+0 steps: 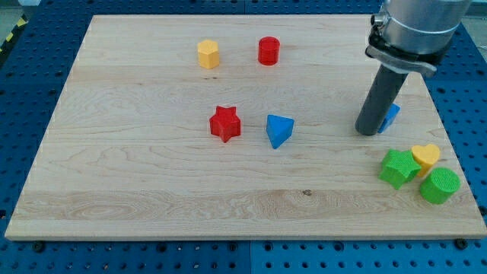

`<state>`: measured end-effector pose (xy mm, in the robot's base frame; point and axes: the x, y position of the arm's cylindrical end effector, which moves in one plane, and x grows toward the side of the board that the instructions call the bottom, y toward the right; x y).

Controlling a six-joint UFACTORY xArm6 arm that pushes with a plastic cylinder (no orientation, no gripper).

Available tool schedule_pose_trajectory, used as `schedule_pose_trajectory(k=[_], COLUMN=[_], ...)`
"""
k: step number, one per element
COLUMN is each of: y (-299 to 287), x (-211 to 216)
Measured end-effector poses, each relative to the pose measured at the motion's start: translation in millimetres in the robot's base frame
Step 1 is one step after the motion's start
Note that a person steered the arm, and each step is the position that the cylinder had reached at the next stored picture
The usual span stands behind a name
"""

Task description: Push the blue triangle towards the blue cube

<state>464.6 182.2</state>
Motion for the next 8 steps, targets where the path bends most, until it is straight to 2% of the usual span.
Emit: schedule_pose_trajectory(k=[3,4,6,7,8], y=[40.3,3.0,-75.2,-141.1,-192.7], x=[-23.5,-9.3,56.0,63.6,44.3])
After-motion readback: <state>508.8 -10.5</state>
